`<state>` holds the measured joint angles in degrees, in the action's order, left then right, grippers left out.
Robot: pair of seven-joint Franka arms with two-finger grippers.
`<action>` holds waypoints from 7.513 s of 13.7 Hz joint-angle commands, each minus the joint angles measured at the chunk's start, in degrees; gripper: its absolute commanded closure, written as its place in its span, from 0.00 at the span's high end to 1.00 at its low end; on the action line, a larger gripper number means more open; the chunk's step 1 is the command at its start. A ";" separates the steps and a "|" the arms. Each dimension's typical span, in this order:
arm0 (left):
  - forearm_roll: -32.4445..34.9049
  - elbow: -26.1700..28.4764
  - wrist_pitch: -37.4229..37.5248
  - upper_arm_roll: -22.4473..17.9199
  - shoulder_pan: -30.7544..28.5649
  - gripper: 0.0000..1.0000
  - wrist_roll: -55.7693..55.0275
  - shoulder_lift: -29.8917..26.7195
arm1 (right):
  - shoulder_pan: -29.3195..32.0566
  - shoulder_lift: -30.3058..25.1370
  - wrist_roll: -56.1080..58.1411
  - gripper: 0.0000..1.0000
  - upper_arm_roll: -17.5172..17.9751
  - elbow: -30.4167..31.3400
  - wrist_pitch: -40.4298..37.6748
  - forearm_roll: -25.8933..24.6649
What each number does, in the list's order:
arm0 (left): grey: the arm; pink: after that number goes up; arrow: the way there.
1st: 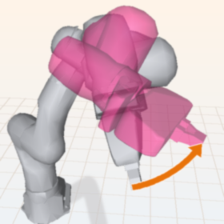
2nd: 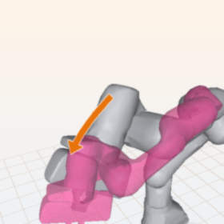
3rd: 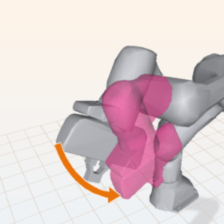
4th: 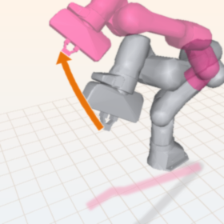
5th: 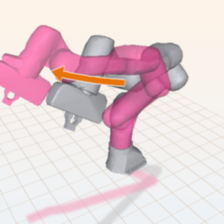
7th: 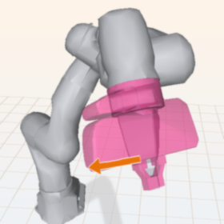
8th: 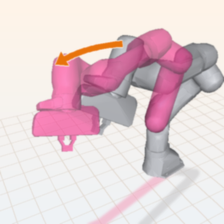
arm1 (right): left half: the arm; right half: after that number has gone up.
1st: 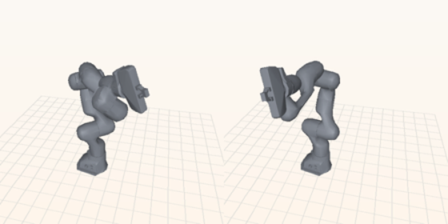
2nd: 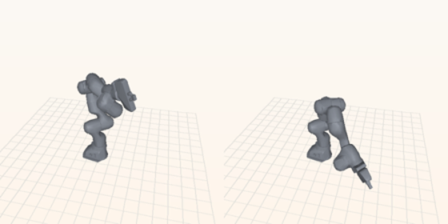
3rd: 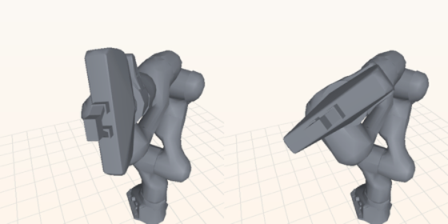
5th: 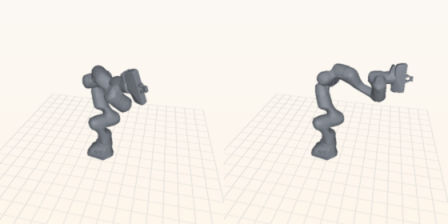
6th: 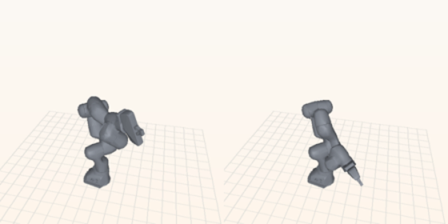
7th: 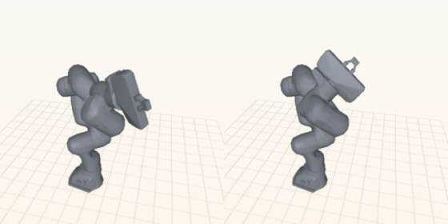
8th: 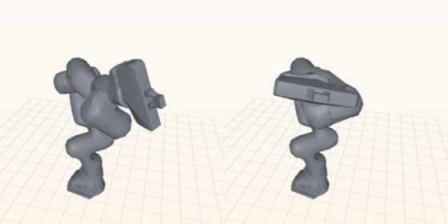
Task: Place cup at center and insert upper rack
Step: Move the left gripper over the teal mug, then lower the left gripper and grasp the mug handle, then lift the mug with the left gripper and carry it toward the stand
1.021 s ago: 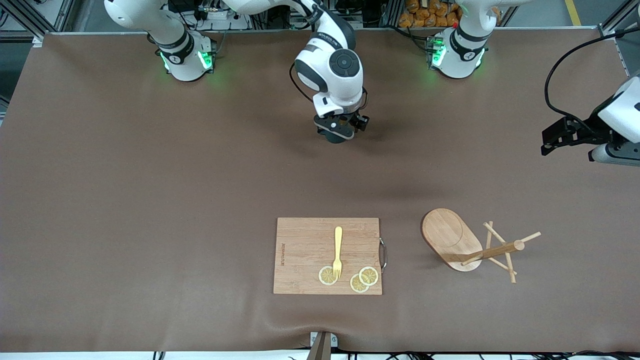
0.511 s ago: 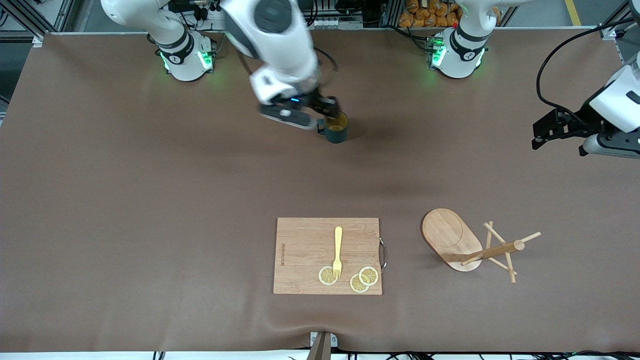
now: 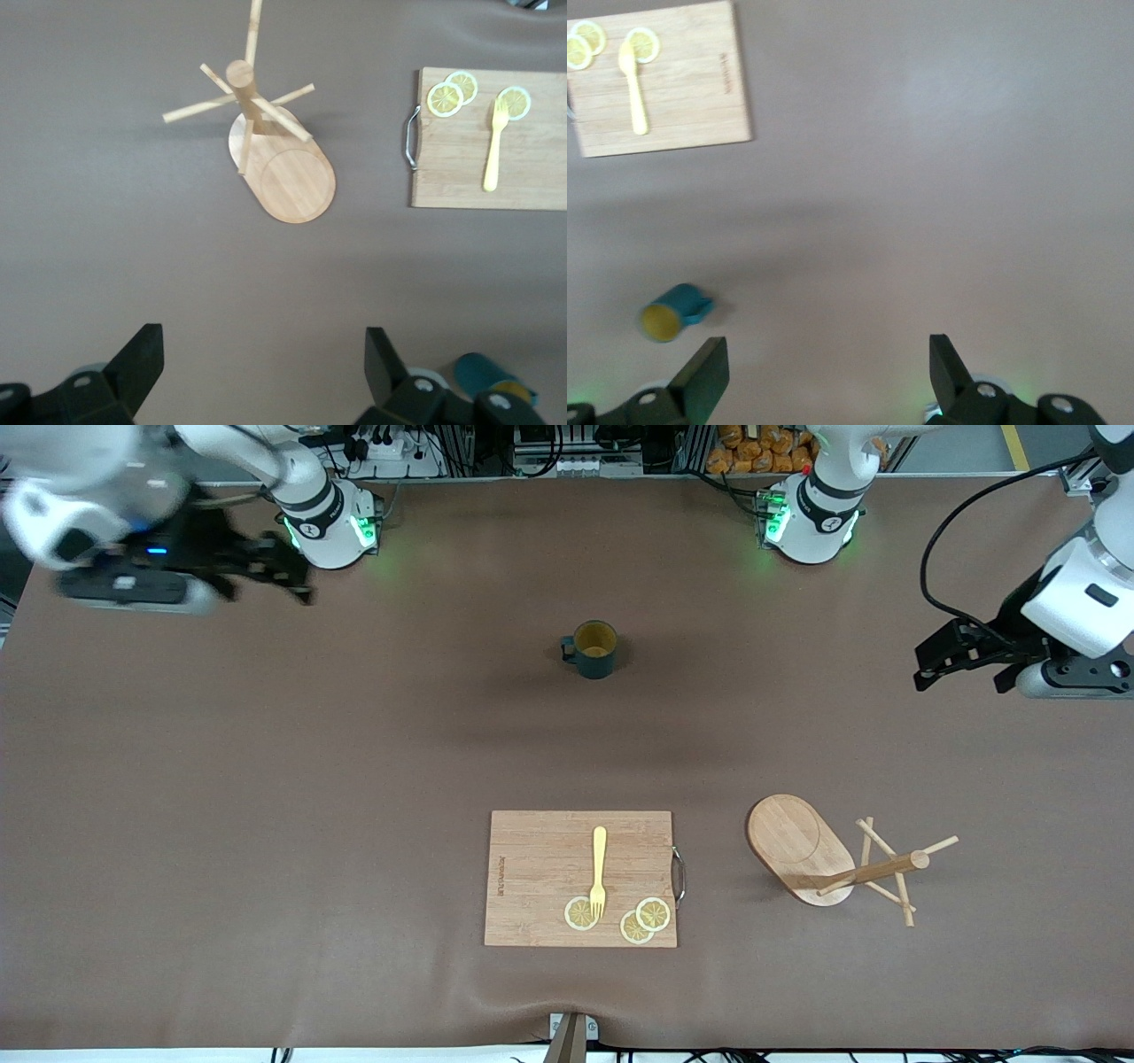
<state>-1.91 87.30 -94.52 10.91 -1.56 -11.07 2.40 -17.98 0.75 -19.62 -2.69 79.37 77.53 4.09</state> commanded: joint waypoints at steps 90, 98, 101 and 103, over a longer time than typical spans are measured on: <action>15.36 -7.41 -3.39 6.67 52.45 0.00 -157.70 40.93 | 13.32 0.92 23.57 1.00 -4.17 6.50 6.85 -0.04; 12.46 -7.32 0.56 6.66 48.60 0.00 -144.16 29.95 | 13.41 0.92 23.57 1.00 -4.17 6.50 6.85 -0.04; 11.23 -7.41 0.65 6.67 45.78 0.00 -137.40 26.70 | 13.41 0.83 23.48 1.00 -4.17 6.59 5.89 -0.22; 8.51 -7.41 0.74 6.67 42.97 0.00 -131.87 24.15 | 13.32 0.75 23.04 1.00 -4.25 6.50 4.40 -0.30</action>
<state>9.35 78.37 -94.27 17.06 44.40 -147.73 30.30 -3.98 2.44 3.98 -6.28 85.21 83.16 3.36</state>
